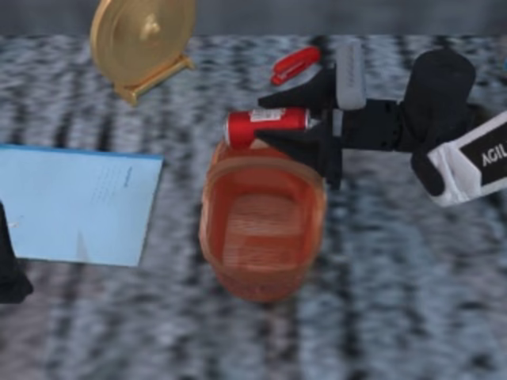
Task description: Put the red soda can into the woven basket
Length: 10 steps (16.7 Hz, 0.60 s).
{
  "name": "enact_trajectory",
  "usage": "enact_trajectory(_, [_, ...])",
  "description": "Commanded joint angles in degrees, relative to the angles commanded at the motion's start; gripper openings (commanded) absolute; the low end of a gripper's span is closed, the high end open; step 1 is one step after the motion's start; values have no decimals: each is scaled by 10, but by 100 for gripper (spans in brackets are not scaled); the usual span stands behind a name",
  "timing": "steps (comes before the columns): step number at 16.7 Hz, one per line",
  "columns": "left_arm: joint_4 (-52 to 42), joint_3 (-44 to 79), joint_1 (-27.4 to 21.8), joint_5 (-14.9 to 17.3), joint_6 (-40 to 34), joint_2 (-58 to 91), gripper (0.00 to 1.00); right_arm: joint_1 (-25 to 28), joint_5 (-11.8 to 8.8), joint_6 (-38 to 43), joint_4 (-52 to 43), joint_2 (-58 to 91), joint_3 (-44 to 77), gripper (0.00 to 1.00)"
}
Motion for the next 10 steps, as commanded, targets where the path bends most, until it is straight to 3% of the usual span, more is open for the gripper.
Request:
enact_trajectory(4, [0,0,0,0,0,0,100,0,0,0,0,0,0,98])
enact_trajectory(10, [0,0,0,0,0,0,100,0,0,0,0,0,0,100])
